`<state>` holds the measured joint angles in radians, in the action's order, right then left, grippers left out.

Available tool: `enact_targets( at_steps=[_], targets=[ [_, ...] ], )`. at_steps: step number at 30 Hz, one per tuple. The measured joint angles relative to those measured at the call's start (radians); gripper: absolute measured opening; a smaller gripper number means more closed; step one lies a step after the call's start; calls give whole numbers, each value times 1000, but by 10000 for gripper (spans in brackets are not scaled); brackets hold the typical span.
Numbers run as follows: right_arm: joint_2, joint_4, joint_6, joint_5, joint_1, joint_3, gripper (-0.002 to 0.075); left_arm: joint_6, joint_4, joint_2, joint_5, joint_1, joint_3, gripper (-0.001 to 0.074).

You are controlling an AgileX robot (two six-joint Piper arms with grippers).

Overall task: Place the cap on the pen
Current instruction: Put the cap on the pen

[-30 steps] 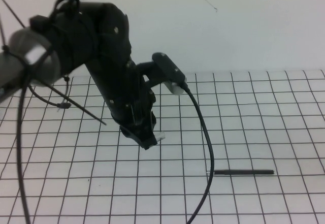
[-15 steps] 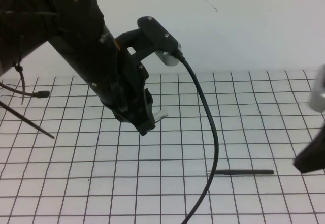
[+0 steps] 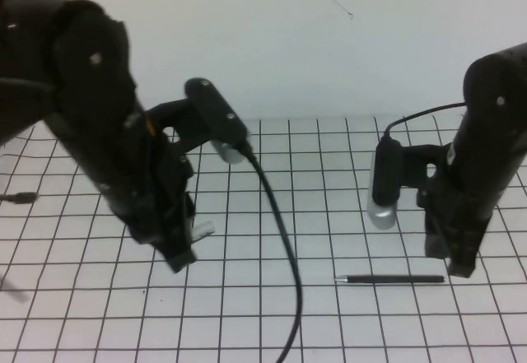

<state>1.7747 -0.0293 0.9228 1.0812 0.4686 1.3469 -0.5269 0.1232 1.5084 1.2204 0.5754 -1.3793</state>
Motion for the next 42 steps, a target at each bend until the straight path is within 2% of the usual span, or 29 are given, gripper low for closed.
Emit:
enact_targets(
  at_steps=[7, 9, 14, 16, 24, 28, 32, 39, 42],
  targets=[
    [112, 110, -6, -11, 0, 0, 23, 2, 57, -134, 0, 0, 45, 48],
    [143, 128, -31, -11, 0, 0, 85, 2, 77, -163, 0, 0, 55, 48],
    [184, 94, -47, -31, 0, 0, 320, 2, 80, -224, 4, 0, 63, 48],
    [192, 90, -34, -48, 0, 0, 355, -2, 78, -234, 4, 0, 63, 48],
    [224, 78, 8, -88, 0, 0, 351, 22, 74, -236, 4, 0, 63, 48],
    [238, 72, 19, -88, 0, 0, 311, 19, 74, -236, 4, 0, 63, 48],
    [245, 72, 19, -88, 0, 0, 226, 18, 74, -236, 4, 0, 63, 48],
    [246, 59, 19, -78, 0, 0, 6, 18, 74, -236, 4, 0, 63, 48],
    [246, 48, 19, -76, 0, 0, -3, 18, 72, -236, 4, 0, 63, 48]
  ],
)
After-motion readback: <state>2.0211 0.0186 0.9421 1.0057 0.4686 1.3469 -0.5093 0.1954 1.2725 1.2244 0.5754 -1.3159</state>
